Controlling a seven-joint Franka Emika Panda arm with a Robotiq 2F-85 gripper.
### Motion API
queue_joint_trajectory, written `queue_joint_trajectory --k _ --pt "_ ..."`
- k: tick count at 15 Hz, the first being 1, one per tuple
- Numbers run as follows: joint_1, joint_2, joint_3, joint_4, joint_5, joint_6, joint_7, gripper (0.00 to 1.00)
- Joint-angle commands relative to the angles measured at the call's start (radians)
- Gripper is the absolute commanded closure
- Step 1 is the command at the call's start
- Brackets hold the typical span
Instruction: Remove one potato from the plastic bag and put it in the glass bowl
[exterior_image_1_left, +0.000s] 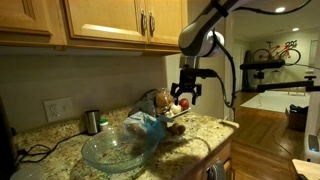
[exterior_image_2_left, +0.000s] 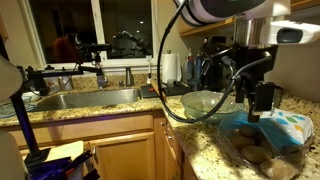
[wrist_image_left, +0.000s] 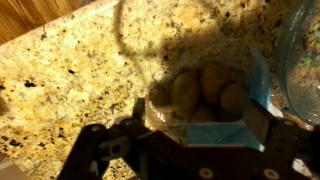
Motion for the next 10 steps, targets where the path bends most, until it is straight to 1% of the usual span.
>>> queue_joint_trajectory --k 1,4,10 --pt "0.008 0.029 -0.029 0.028 0.054 -0.063 -0.081 0.00" --pt "0.000 0.041 -0.043 0.014 0.061 -0.068 -0.108 0.00" --pt "0.005 0.061 -0.071 0.017 0.013 -0.066 -0.069 0.00"
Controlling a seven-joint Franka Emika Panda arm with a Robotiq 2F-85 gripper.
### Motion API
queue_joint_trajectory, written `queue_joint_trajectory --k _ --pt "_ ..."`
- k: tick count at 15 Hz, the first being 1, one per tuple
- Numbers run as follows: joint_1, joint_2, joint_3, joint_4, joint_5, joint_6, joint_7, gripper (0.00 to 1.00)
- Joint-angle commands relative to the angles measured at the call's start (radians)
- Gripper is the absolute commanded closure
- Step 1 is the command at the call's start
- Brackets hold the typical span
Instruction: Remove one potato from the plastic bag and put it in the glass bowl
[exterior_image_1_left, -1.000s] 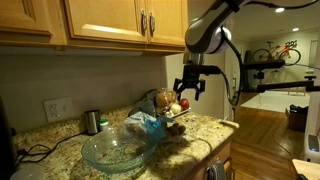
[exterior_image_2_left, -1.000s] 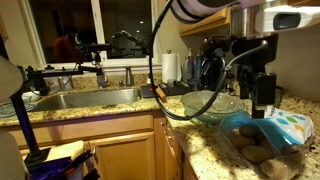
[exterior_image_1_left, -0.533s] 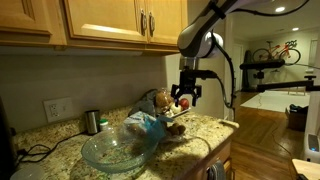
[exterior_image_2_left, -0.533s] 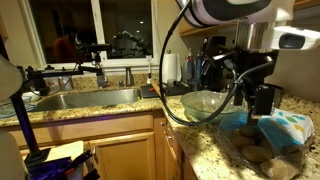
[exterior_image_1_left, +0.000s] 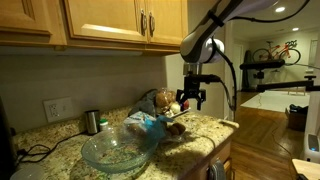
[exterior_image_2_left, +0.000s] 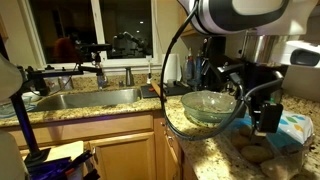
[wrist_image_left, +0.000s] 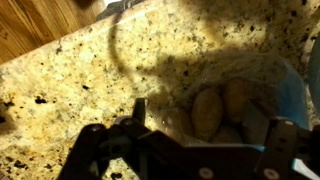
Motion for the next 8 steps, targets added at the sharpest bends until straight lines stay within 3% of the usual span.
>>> queue_joint_trajectory --k 1,8 --pt "0.008 0.002 -0.024 0.005 -0.018 -0.019 0.006 0.00" --pt "0.015 0.004 -0.042 0.003 -0.095 -0.002 0.065 0.00"
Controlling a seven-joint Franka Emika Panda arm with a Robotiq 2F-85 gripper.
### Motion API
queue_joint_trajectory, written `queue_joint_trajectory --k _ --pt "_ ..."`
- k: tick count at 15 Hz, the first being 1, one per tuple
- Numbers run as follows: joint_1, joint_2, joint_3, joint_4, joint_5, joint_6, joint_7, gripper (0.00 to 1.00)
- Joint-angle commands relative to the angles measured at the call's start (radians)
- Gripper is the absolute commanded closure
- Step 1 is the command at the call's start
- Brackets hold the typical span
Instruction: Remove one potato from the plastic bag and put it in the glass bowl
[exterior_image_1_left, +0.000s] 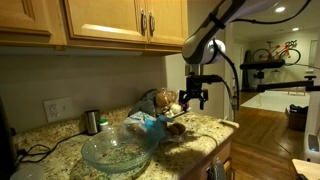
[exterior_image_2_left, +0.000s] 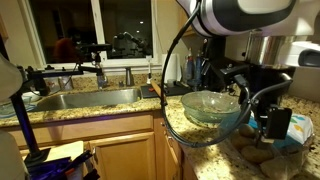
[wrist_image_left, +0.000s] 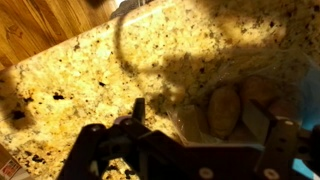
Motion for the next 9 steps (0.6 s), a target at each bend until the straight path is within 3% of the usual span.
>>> queue_joint_trajectory --k 1,9 --pt "0.015 -0.002 -0.022 0.003 -0.047 -0.006 0.047 0.00" --pt "0.010 0.013 -0.016 0.007 -0.015 0.016 0.012 0.00"
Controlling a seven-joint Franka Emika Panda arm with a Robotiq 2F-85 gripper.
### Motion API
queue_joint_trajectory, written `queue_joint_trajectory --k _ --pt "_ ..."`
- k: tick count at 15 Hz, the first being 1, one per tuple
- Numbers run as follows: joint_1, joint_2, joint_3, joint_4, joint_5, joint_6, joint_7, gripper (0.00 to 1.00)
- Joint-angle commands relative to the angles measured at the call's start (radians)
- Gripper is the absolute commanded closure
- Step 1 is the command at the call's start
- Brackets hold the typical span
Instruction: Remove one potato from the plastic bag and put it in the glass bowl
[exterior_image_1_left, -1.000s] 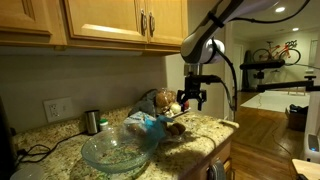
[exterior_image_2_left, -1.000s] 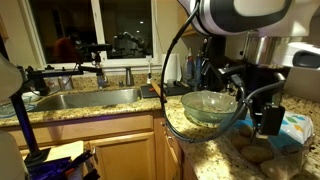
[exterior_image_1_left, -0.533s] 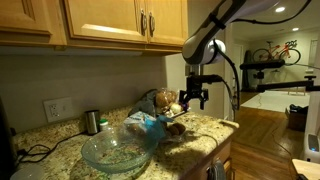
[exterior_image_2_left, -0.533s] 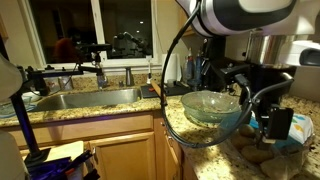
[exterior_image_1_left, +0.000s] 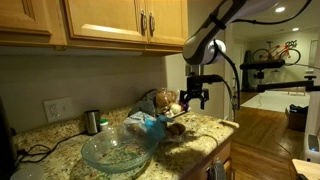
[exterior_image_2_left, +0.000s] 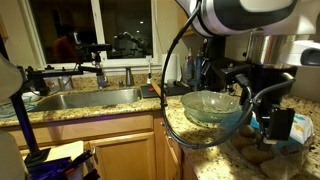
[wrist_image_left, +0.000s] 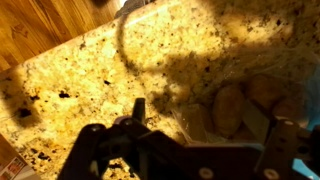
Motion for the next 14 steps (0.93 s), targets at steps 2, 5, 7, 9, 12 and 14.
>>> queue_joint_trajectory --k 2,5,7,9,12,14 --pt "0.009 0.038 -0.015 0.020 -0.001 0.046 0.015 0.00" --pt "0.003 0.078 -0.015 0.038 0.014 0.080 0.002 0.00" --pt "0.000 0.112 -0.013 0.062 0.026 0.089 -0.012 0.00" --pt "-0.003 0.143 -0.005 0.094 0.051 0.081 -0.034 0.00" --pt "-0.006 0.181 0.011 0.147 0.085 0.060 -0.068 0.00" --pt "-0.009 0.209 0.025 0.183 0.106 0.054 -0.095 0.00"
